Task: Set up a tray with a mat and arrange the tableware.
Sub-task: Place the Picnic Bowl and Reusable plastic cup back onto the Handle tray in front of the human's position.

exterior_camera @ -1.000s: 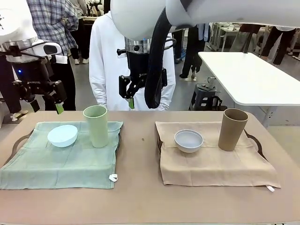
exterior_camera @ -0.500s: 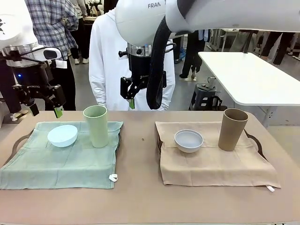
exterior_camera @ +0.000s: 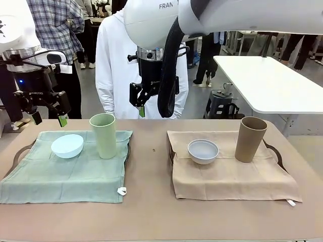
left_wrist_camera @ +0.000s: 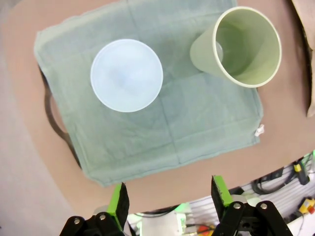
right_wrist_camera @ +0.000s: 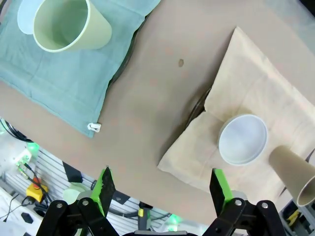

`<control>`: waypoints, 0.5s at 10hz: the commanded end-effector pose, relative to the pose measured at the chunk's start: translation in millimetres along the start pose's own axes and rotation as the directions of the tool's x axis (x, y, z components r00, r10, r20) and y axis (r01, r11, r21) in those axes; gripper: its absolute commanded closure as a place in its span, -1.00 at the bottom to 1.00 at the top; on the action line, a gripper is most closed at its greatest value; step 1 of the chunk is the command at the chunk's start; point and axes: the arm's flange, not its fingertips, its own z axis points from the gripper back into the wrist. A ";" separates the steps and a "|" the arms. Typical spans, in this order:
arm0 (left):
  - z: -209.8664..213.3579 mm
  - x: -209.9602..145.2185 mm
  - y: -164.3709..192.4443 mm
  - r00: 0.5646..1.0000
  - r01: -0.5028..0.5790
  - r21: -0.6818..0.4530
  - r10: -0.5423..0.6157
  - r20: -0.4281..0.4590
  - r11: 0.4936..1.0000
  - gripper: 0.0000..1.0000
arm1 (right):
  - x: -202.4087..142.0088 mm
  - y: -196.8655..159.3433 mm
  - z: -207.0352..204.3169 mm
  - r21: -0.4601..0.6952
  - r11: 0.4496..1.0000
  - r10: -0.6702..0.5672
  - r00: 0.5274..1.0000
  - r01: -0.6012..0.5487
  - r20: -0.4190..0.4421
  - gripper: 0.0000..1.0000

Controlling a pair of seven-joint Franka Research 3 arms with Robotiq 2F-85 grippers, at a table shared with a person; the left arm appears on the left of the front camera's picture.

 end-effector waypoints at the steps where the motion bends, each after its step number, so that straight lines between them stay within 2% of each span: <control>1: 1.3 -0.9 1.9 1.000 0.016 -0.009 -0.016 0.008 1.000 -0.75 | -8.5 -2.7 -3.7 0.031 0.999 0.009 1.000 -0.009 0.005 -1.00; 2: 0.0 0.0 0.0 1.000 0.000 0.000 0.000 0.000 1.000 -0.75 | 0.0 0.0 0.0 0.000 1.000 0.000 1.000 0.000 0.000 -1.00; 5: -2.5 -19.1 35.8 0.999 0.021 -0.097 -0.024 -0.030 0.995 -0.75 | -48.2 -86.7 7.5 0.070 0.979 -0.192 0.981 0.190 0.032 -1.00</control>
